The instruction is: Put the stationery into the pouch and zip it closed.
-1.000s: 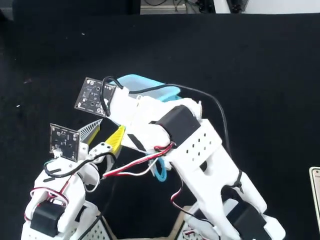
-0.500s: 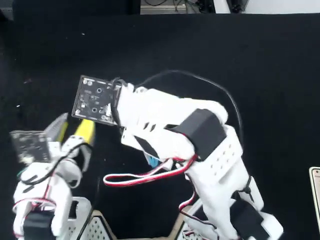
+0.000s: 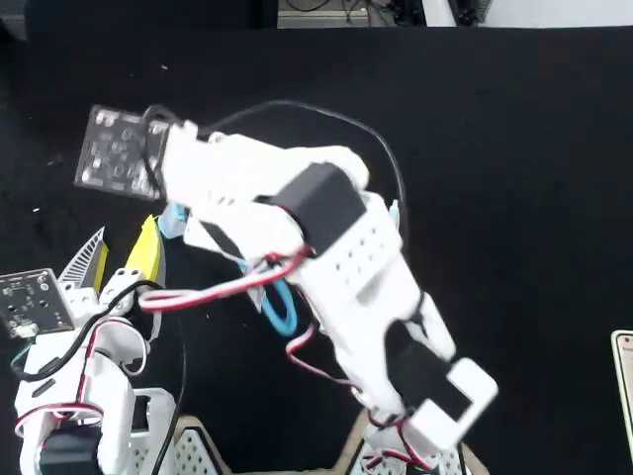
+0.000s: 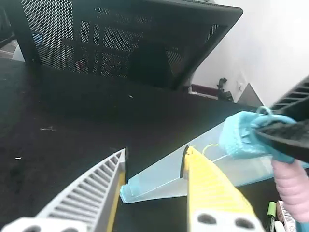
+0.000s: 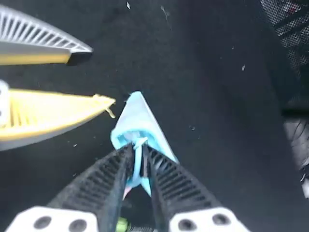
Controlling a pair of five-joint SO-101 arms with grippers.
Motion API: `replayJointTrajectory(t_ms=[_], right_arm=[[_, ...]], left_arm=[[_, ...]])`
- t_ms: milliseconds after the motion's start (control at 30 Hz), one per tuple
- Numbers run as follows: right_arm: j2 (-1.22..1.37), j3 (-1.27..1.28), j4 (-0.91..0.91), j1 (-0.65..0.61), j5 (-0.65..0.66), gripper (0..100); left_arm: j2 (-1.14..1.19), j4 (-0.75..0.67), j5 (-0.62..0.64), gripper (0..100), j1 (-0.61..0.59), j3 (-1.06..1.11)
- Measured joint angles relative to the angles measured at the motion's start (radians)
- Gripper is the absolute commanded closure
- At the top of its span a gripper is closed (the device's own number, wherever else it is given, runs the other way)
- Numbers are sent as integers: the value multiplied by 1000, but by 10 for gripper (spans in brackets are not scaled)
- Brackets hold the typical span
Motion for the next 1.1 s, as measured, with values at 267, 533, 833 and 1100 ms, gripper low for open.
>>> replayJointTrajectory(t_ms=[267, 533, 833, 1100], right_arm=[[-2, 17, 0, 91, -206, 988], [-121, 155, 0, 100, -245, 988], [-304, 416, 0, 75, -161, 988], [-351, 482, -6, 74, -153, 988]], left_arm=[[0, -17, 0, 794, -3, 31], [0, -29, 0, 794, 106, 91], [0, -18, 0, 794, 144, 6], [0, 66, -2, 793, 184, -144]])
